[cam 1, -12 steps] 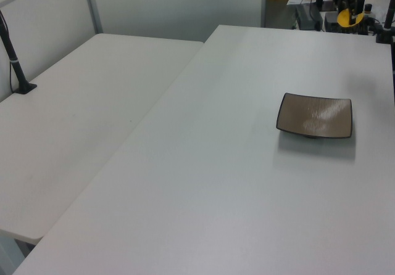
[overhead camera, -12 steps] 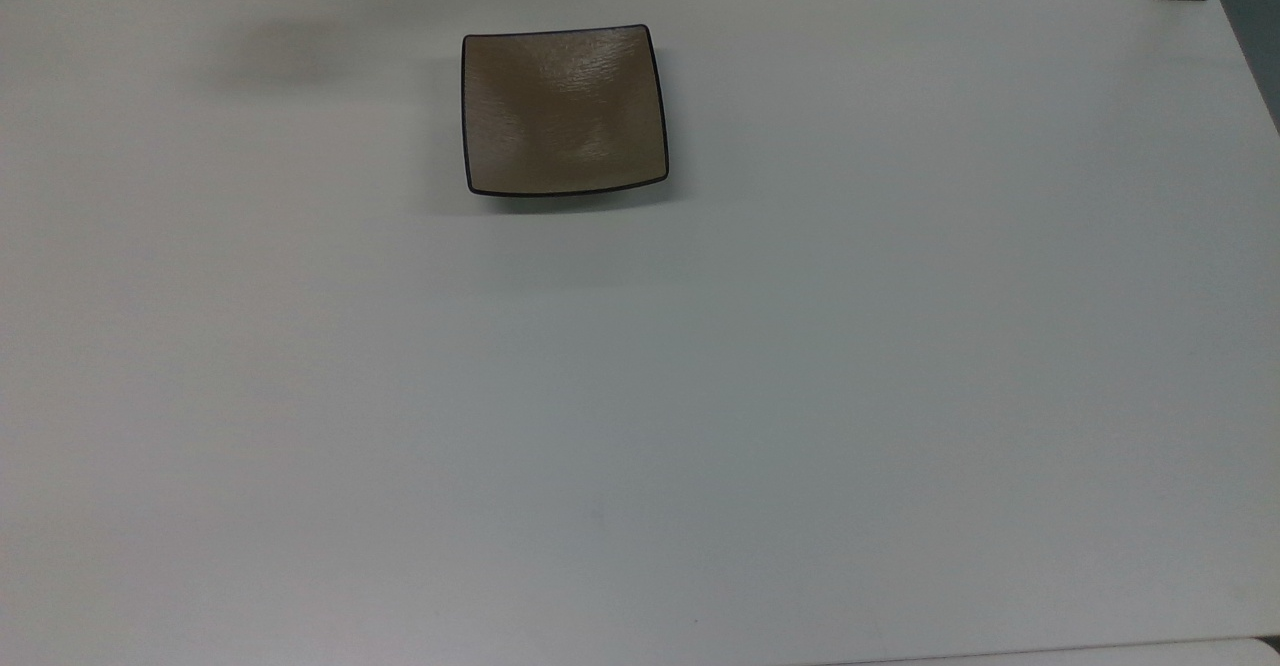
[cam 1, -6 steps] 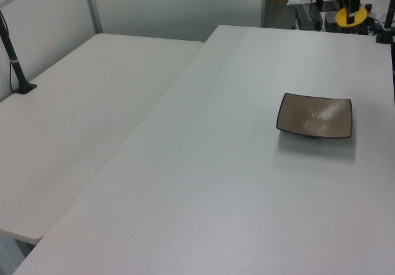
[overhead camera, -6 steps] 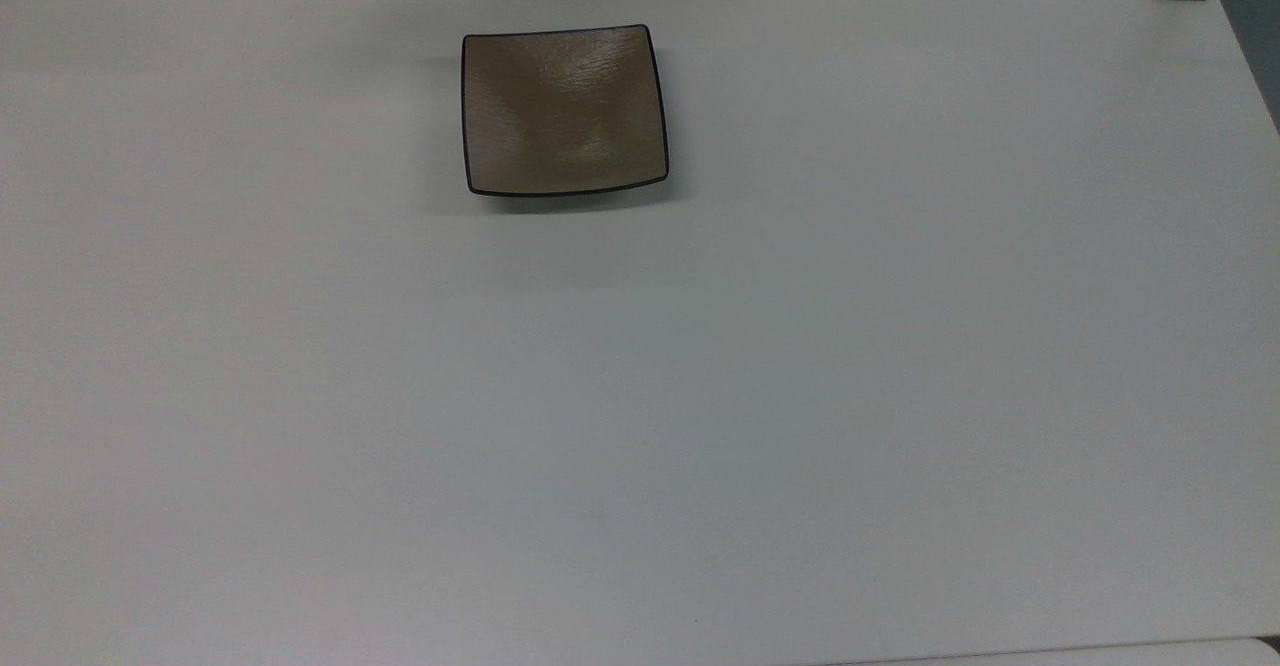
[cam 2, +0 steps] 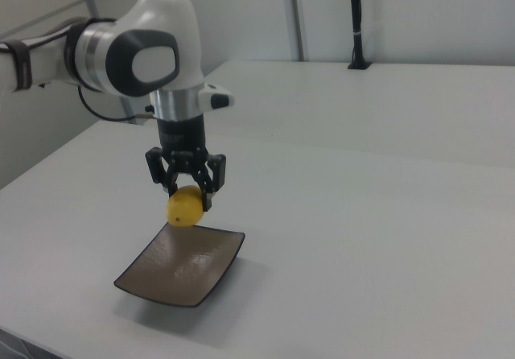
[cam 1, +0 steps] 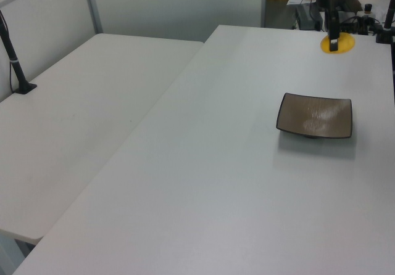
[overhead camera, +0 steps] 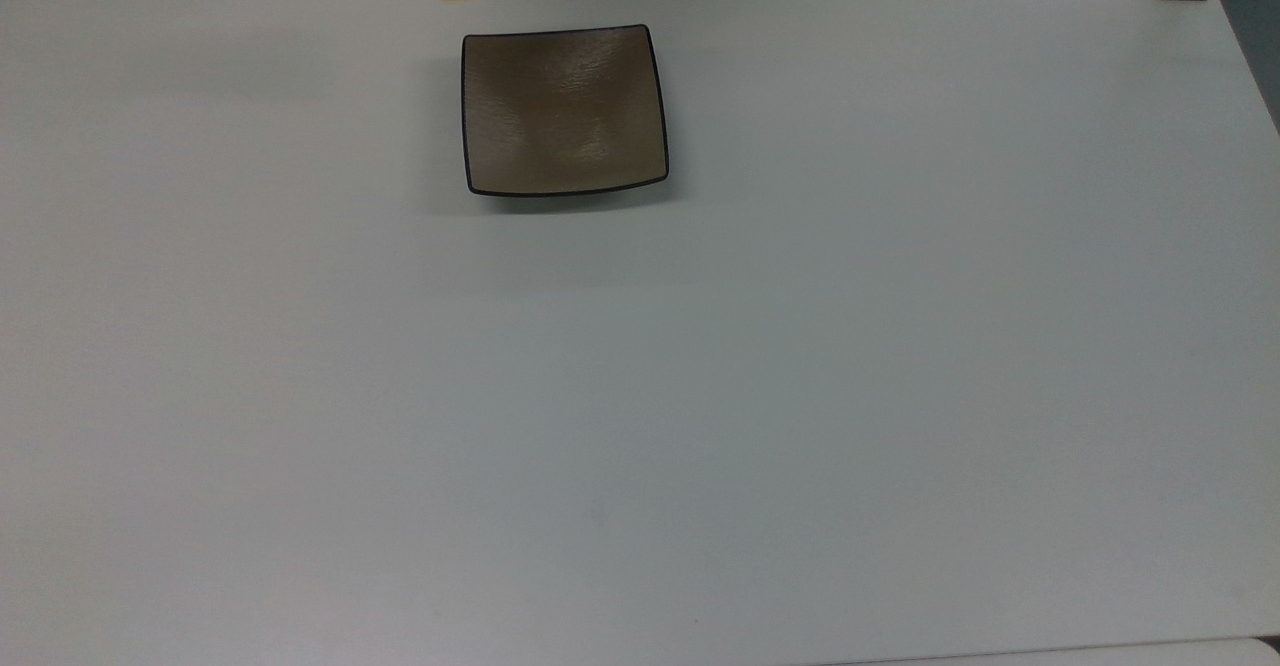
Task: Put potatoes on a ceramic plate
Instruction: 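Lift the potato and carry it over the brown plate, then lower the potato onto the plate and open the gripper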
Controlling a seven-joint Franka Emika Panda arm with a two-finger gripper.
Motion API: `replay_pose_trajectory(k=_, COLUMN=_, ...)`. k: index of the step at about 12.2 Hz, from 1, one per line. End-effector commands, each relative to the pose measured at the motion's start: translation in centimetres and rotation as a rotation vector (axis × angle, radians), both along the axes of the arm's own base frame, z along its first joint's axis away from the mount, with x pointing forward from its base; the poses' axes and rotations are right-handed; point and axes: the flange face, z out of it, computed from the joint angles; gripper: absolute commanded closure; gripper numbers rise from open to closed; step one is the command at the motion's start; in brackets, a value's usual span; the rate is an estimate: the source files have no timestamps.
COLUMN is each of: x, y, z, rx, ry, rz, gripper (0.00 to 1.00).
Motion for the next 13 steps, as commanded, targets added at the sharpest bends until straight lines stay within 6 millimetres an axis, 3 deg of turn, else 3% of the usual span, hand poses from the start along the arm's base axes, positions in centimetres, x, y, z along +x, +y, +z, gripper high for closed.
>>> replay_pose_trajectory(k=1, x=-0.5, y=3.9, z=-4.0, rx=0.0, ry=-0.058, rz=-0.06, gripper=1.0)
replay_pose_trajectory(k=3, x=-0.6, y=4.5, z=-7.0, rx=-0.003, ry=-0.093, rz=-0.077, gripper=0.98)
replay_pose_trajectory(k=8, x=-0.4, y=8.6, z=-13.3, rx=-0.042, ry=-0.067, rz=-0.051, gripper=0.9)
replay_pose_trajectory(k=10, x=0.0, y=8.9, z=-15.1, rx=-0.049, ry=-0.074, rz=-0.067, gripper=0.88)
replay_pose_trajectory(k=12, x=0.2, y=9.3, z=-16.2, rx=-0.051, ry=-0.089, rz=-0.065, gripper=0.81)
replay_pose_trajectory(k=13, x=0.4, y=9.3, z=-16.9, rx=-0.055, ry=-0.082, rz=-0.066, gripper=0.66)
